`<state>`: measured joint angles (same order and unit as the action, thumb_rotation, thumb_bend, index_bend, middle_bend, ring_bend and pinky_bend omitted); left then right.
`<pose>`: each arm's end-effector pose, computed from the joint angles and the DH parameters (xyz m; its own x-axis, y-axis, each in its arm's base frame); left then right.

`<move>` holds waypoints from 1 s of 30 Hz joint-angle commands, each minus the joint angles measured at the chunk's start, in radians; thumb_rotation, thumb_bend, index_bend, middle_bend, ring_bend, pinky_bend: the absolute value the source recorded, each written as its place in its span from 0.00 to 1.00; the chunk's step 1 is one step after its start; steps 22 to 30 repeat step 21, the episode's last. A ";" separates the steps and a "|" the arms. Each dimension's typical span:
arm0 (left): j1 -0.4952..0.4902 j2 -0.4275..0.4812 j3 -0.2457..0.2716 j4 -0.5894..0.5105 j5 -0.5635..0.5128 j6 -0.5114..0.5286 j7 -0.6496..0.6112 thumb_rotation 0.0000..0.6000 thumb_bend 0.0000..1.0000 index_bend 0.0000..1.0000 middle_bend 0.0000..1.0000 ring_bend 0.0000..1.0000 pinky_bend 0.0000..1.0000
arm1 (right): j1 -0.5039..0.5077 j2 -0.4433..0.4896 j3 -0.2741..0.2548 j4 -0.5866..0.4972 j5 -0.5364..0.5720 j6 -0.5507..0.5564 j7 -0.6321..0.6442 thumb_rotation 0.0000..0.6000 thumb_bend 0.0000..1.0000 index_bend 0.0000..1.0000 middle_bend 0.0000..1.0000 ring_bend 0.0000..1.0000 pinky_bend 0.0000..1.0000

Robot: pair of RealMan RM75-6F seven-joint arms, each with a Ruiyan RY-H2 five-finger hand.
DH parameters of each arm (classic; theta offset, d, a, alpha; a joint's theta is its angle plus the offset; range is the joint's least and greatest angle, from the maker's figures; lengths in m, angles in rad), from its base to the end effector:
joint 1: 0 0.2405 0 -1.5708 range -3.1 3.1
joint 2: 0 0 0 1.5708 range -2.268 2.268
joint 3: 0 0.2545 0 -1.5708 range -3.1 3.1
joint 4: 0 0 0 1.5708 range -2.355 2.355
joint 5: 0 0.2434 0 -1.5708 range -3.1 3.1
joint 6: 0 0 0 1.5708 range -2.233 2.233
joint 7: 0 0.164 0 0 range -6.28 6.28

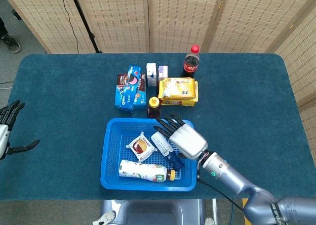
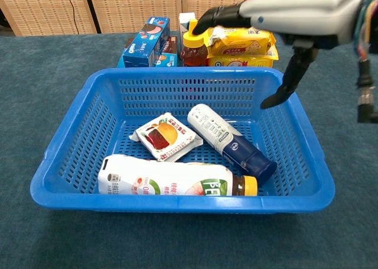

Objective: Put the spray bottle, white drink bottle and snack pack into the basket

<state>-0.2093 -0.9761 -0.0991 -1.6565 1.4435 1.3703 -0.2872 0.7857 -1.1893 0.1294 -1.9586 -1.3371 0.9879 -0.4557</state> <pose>-0.3072 0.2554 0.1661 0.2062 0.0203 0.9783 0.9768 -0.0629 -0.2045 -0.0600 -0.3054 0.0198 0.5710 -0.0978 0.8151 -0.6373 -0.6787 0.3650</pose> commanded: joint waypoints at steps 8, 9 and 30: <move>0.031 -0.013 0.022 0.010 0.025 0.042 0.032 0.82 0.14 0.00 0.00 0.00 0.00 | -0.391 0.052 -0.060 0.382 -0.215 0.587 0.389 1.00 0.00 0.00 0.00 0.00 0.00; 0.037 -0.016 0.026 0.013 0.028 0.050 0.040 0.82 0.14 0.00 0.00 0.00 0.00 | -0.418 0.044 -0.063 0.419 -0.205 0.610 0.426 1.00 0.00 0.00 0.00 0.00 0.00; 0.071 -0.038 0.026 0.045 0.044 0.117 0.072 0.89 0.14 0.00 0.00 0.00 0.00 | -0.564 -0.004 -0.118 0.552 -0.190 0.654 0.509 1.00 0.00 0.00 0.00 0.00 0.00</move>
